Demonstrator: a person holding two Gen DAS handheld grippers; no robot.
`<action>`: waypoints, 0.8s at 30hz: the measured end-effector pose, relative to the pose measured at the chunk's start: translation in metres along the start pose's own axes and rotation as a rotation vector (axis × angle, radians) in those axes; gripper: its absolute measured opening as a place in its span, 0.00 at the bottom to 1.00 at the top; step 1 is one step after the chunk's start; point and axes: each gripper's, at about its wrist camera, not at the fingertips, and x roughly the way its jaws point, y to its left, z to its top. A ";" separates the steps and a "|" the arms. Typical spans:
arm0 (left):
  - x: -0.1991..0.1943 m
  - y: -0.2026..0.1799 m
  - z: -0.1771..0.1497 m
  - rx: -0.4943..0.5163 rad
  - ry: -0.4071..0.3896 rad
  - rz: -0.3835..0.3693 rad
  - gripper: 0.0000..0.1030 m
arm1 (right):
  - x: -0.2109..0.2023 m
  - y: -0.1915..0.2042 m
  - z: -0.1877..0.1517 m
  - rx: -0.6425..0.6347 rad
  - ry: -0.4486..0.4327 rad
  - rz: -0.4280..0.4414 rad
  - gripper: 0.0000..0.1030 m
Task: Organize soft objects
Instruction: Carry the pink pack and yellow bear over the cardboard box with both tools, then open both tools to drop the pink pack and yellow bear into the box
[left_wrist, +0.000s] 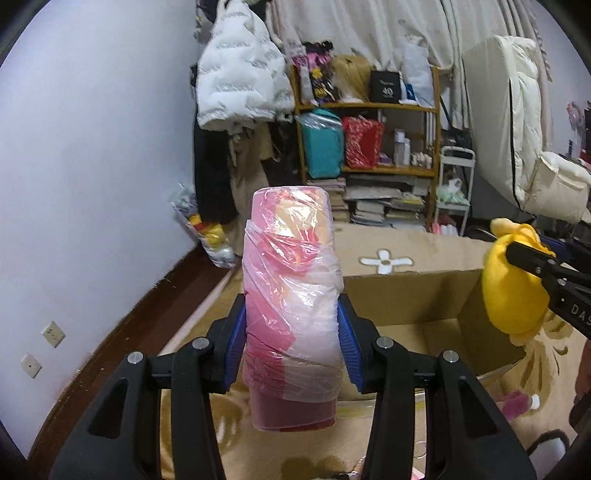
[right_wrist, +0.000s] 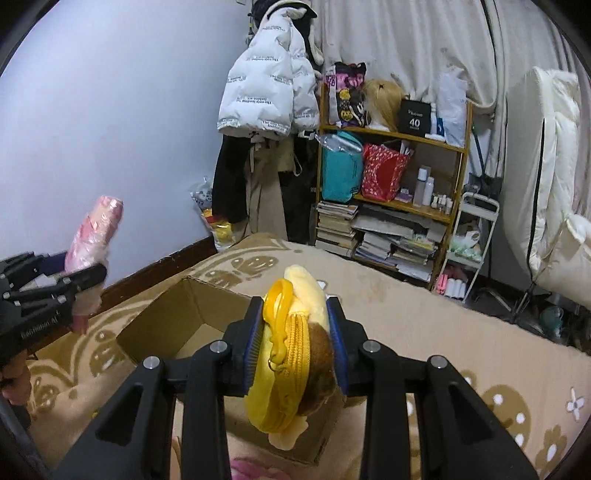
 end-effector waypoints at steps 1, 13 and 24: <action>0.004 -0.002 0.000 -0.001 0.008 -0.009 0.43 | 0.005 -0.001 0.000 0.006 0.005 0.012 0.34; 0.041 -0.040 -0.017 0.065 0.084 -0.092 0.43 | 0.046 -0.012 -0.024 0.072 0.067 0.049 0.37; 0.054 -0.051 -0.024 0.105 0.156 -0.063 0.54 | 0.061 -0.019 -0.036 0.112 0.139 0.068 0.43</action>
